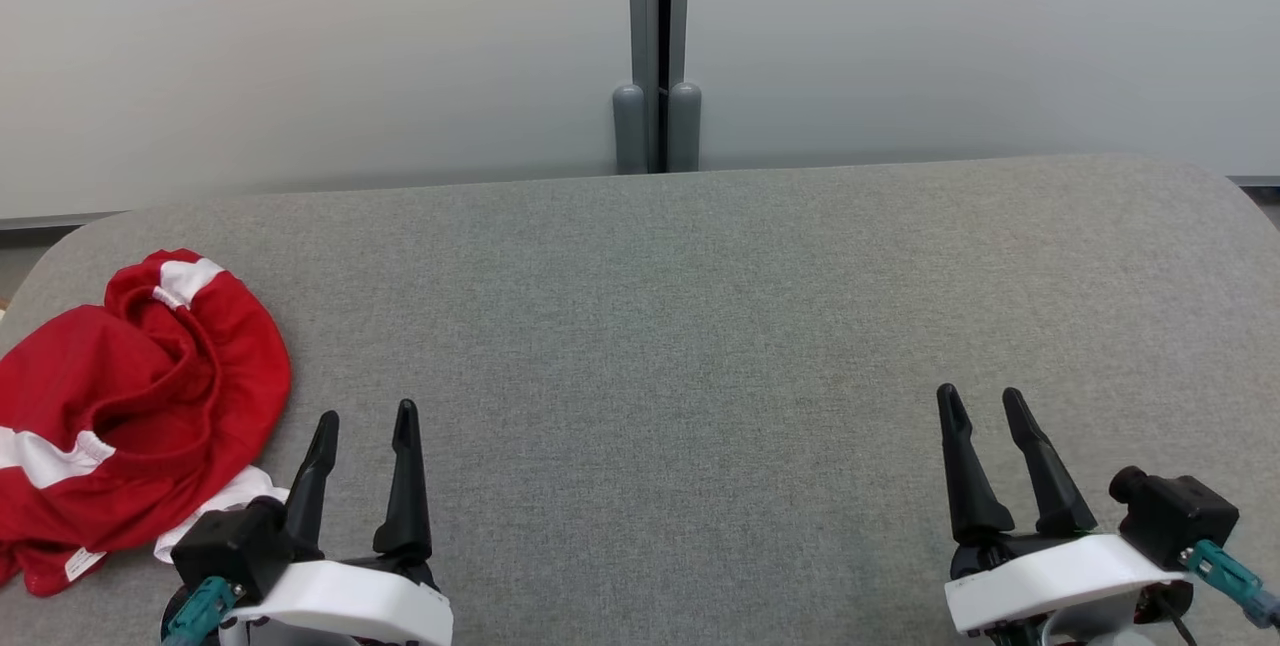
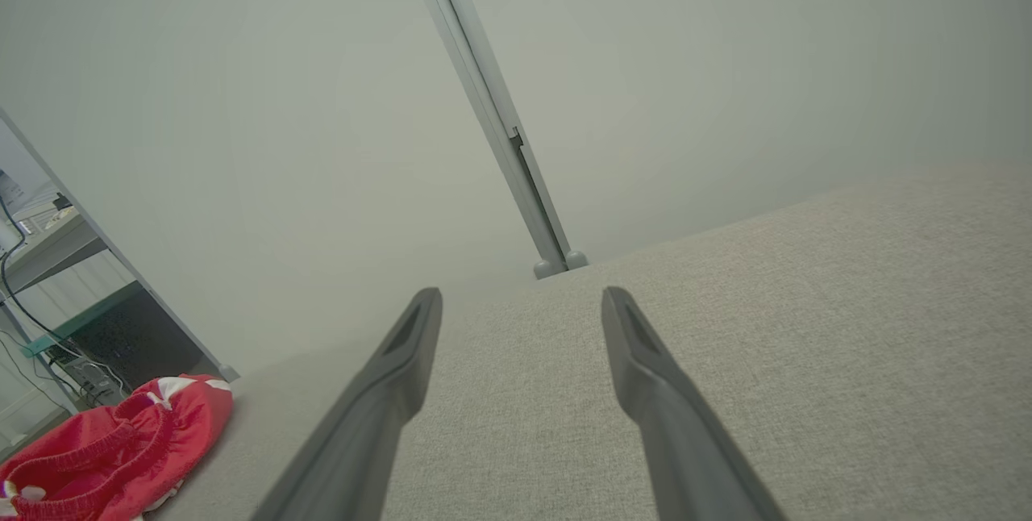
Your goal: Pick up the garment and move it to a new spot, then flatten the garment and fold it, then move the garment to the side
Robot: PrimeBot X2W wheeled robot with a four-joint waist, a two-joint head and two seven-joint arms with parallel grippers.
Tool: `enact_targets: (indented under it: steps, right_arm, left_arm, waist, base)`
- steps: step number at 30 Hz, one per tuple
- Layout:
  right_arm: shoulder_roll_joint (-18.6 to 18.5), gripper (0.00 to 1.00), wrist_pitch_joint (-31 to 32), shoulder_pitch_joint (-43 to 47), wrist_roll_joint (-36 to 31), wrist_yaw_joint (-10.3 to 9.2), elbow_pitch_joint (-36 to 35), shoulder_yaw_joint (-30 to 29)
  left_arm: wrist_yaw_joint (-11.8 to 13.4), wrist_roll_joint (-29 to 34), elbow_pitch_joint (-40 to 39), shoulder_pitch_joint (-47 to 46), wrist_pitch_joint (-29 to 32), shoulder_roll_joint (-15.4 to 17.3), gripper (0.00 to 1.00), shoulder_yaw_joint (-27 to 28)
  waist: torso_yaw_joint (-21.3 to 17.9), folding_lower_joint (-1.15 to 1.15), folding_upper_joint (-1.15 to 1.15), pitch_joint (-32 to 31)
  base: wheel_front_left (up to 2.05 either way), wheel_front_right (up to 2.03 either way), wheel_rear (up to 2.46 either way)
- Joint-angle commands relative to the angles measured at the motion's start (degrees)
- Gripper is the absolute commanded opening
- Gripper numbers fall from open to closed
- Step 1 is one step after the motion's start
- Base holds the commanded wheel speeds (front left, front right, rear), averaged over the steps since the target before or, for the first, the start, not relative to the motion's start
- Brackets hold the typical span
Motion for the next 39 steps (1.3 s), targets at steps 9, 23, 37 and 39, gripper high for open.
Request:
enact_targets:
  steps: [9,23,37,39]
  right_arm:
    - [-0.38,1.00,-1.88,-0.03,-6.22,0.00,-0.73,1.60]
    - [-0.43,1.00,-3.62,0.17,-12.93,0.00,-0.98,2.67]
    - [-0.47,1.00,-5.28,0.73,-19.60,0.00,-1.42,3.81]
    - [-0.48,1.00,-5.46,0.84,-20.40,0.00,-1.48,3.98]
  left_arm:
    - [0.52,6.12,-0.83,0.56,-1.77,0.82,1.00,-1.39]
    - [0.03,13.36,-1.47,1.61,-3.53,-0.02,1.00,-1.08]
    - [-0.09,20.61,-2.55,2.95,-5.14,-0.71,1.00,-0.84]
    - [-0.05,21.62,-2.82,3.09,-5.38,-0.77,1.00,-0.93]
  waist:
    - [-0.07,0.00,0.00,0.12]
    - [-0.17,0.00,0.00,0.27]
    - [-0.39,0.00,0.00,-0.01]
    - [-0.40,0.00,0.00,0.04]
  base:
    - [0.00,0.00,0.00]
    - [0.00,0.00,0.00]
    - [0.00,0.00,0.00]
    - [0.00,0.00,0.00]
